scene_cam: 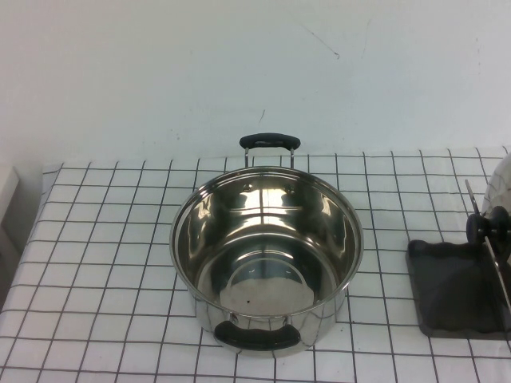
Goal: Put pot lid on rack
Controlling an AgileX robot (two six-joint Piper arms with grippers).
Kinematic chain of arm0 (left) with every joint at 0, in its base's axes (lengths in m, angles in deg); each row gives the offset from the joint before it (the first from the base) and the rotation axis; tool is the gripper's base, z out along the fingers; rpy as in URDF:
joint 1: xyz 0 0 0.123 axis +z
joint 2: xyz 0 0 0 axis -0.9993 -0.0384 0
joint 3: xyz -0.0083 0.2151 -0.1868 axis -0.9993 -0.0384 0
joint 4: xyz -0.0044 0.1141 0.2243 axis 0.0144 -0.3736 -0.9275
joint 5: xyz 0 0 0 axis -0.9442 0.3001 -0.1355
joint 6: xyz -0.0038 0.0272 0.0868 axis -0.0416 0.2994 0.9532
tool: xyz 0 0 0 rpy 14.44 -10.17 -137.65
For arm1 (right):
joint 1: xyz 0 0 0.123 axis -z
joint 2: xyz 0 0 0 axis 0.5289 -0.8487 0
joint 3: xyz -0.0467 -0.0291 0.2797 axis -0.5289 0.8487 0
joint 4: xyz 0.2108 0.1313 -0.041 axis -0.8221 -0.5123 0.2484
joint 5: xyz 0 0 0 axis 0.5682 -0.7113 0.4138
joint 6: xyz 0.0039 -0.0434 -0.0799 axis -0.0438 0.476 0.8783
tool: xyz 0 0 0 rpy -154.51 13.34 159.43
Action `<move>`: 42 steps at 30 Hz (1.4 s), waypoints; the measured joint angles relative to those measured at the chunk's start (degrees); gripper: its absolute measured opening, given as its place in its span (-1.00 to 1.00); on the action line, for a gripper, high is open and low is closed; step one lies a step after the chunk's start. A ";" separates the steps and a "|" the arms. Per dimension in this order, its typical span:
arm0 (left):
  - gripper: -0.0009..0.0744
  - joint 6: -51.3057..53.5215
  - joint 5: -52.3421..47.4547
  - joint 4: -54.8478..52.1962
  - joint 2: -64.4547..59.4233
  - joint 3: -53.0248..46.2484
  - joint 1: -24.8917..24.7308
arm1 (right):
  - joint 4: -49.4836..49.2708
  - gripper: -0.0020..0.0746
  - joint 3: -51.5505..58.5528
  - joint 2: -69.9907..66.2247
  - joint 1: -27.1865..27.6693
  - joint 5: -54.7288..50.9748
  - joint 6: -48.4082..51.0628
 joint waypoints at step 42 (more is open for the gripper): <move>-0.98 0.00 2.91 0.00 0.08 0.00 0.00 | 12.16 -0.95 6.02 5.04 2.76 -12.23 -20.13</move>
